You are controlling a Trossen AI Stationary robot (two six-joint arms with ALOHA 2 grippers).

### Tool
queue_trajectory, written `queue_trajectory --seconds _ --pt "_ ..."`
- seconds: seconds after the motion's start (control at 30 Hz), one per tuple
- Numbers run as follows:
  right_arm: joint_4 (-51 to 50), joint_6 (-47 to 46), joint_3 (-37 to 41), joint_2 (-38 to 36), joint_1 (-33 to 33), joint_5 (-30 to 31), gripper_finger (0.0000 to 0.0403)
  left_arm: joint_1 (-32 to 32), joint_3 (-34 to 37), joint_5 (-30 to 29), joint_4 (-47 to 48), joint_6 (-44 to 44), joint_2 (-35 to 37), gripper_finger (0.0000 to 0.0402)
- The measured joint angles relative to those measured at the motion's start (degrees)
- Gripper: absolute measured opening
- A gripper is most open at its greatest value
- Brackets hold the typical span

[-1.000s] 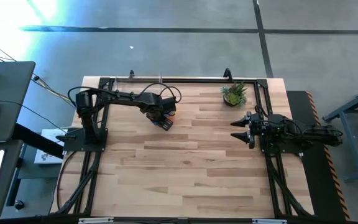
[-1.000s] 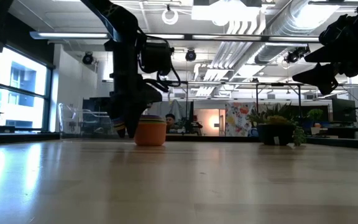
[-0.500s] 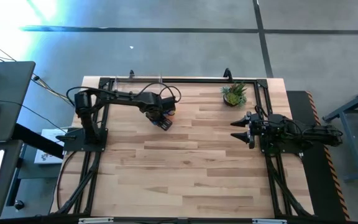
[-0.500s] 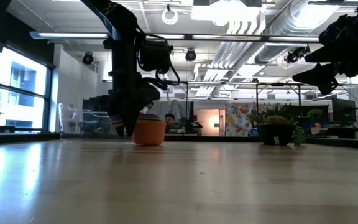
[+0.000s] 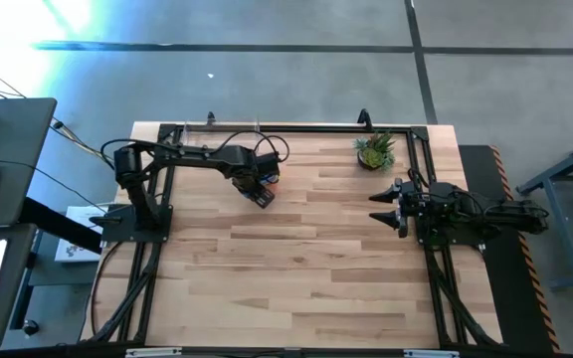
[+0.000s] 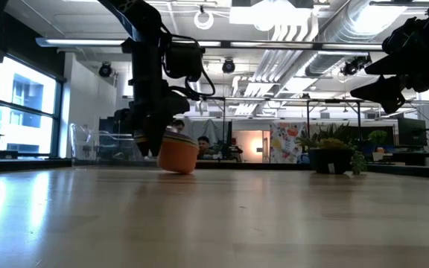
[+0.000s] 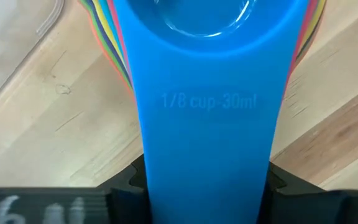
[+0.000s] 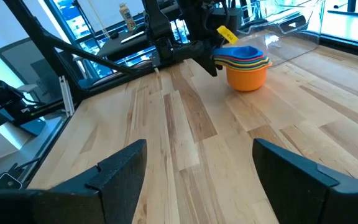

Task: Nest measuring cups in basket
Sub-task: Put the stacked colored measuring cups into the transparent bin

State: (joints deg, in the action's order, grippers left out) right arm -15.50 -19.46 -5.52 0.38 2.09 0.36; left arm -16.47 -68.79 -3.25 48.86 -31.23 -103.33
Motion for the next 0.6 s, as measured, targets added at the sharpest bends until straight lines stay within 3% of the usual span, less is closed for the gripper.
queue_trajectory --seconds 0.6 --pt "0.00 0.00 0.00 -0.02 0.00 0.00 0.0284 -0.81 0.00 1.44 -0.52 1.41 0.00 0.0129"
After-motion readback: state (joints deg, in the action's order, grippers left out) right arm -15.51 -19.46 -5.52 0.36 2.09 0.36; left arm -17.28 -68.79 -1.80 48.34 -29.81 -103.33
